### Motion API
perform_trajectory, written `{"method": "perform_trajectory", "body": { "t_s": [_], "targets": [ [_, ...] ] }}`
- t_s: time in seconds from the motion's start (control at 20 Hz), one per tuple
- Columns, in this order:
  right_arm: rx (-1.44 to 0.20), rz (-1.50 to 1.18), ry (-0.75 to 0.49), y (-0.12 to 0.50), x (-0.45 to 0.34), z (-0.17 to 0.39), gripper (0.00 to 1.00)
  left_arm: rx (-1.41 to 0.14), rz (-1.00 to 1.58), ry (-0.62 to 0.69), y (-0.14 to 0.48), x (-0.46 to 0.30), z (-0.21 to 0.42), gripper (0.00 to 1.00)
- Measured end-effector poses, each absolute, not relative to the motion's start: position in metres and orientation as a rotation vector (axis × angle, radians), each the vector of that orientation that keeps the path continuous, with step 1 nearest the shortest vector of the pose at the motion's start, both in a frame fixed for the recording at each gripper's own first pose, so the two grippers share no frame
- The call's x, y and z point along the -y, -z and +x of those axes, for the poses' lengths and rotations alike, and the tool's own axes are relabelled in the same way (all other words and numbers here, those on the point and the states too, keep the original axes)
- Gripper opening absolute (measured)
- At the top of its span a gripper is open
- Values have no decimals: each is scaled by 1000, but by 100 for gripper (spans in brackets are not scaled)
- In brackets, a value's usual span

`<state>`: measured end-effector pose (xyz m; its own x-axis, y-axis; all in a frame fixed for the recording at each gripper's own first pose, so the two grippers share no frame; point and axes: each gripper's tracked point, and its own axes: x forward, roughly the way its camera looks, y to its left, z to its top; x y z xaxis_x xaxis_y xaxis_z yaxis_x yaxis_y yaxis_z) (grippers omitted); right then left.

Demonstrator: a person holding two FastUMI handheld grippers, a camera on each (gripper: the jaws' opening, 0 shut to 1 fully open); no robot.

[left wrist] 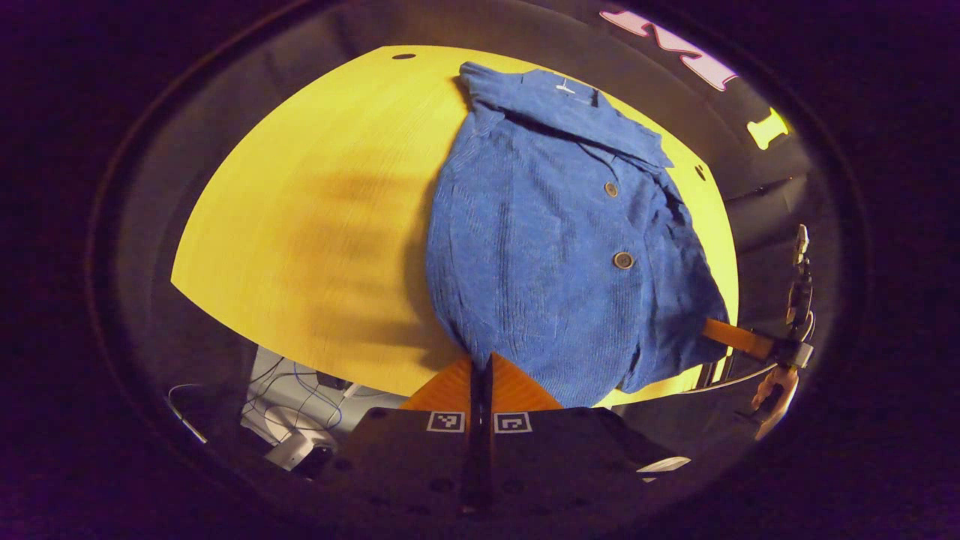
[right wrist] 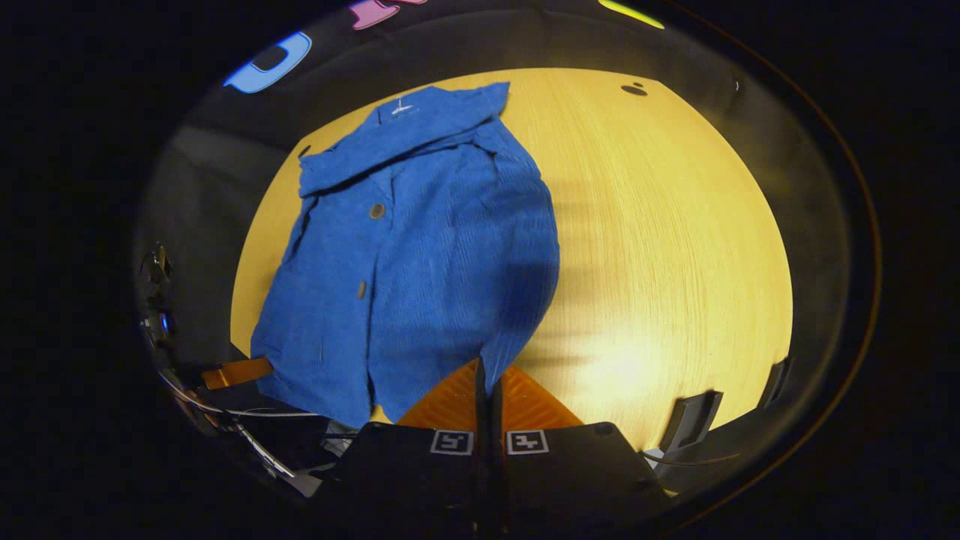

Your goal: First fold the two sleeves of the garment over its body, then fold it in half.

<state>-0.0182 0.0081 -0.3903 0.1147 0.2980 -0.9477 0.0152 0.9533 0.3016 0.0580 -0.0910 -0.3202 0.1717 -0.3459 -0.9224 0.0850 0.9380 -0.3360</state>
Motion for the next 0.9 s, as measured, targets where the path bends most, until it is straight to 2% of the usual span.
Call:
{"method": "perform_trajectory", "body": {
  "t_s": [0.2, 0.55, 0.9],
  "targets": [
    [-1372, 270, -278, 355, -25, 25, 2, -1259, -209, 364, 275, 91, 97, 0],
    [-1280, 231, -341, 319, -46, 127, 2, -1174, -212, 394, 217, 81, 181, 0],
    [-1229, 310, -281, 348, -67, 280, 2, -1149, -305, 414, 197, 96, 321, 0]
  ]
}}
